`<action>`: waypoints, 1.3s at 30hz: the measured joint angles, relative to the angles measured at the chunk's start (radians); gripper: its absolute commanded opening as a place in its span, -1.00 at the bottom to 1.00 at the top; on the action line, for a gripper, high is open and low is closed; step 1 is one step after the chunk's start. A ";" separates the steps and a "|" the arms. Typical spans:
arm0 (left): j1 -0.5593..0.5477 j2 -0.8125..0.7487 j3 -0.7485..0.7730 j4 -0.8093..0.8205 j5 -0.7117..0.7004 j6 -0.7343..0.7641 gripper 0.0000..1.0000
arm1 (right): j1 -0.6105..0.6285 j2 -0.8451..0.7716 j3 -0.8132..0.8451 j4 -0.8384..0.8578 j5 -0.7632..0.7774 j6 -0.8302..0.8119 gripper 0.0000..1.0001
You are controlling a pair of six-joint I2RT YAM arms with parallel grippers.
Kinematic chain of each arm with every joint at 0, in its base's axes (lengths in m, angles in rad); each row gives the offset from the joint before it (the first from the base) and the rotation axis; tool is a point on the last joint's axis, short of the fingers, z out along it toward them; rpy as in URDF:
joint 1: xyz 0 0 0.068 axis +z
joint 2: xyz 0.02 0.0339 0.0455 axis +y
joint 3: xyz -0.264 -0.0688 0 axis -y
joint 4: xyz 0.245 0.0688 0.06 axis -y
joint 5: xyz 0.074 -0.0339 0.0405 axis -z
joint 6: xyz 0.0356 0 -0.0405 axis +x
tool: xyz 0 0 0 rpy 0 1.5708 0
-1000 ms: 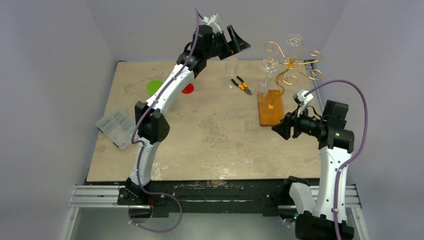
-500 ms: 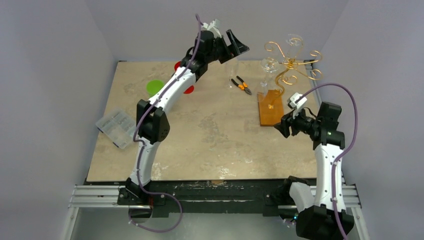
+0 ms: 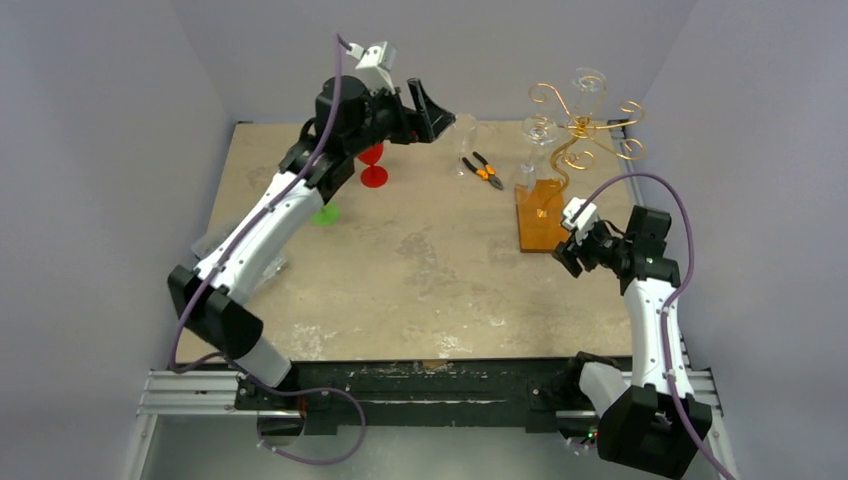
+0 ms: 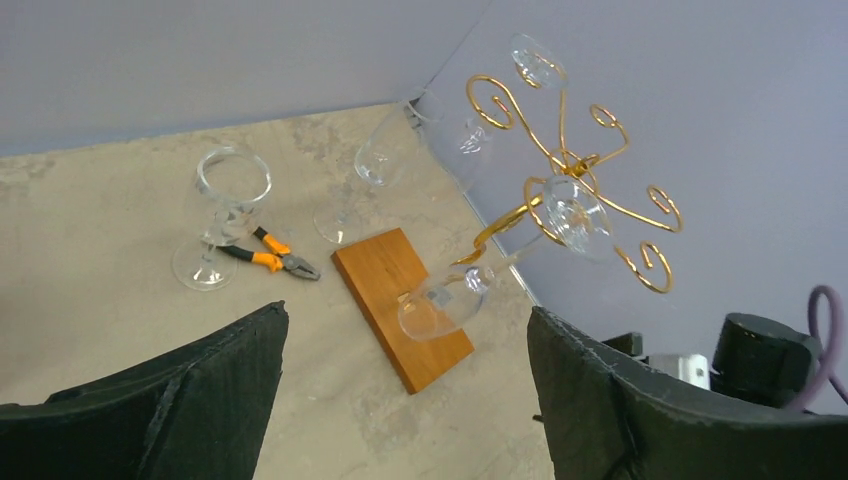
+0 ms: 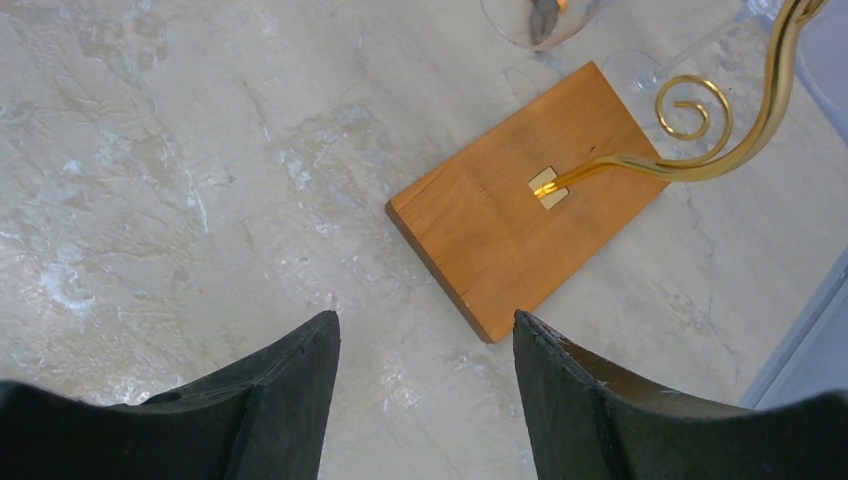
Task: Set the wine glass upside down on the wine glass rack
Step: Move the wine rack to the center of the board.
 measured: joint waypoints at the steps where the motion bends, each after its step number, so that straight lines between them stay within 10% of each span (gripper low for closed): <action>1: 0.000 -0.040 -0.026 -0.003 -0.006 0.018 0.74 | 0.005 0.003 -0.003 0.000 0.008 -0.001 0.18; 24: 0.000 -0.756 -0.761 -0.177 -0.190 0.454 0.79 | 0.162 0.088 -0.145 -0.005 0.095 -0.294 -0.18; 39: 0.000 -0.783 -0.788 -0.181 -0.204 0.504 0.79 | 0.170 -0.018 0.232 -0.653 -0.094 -0.568 0.00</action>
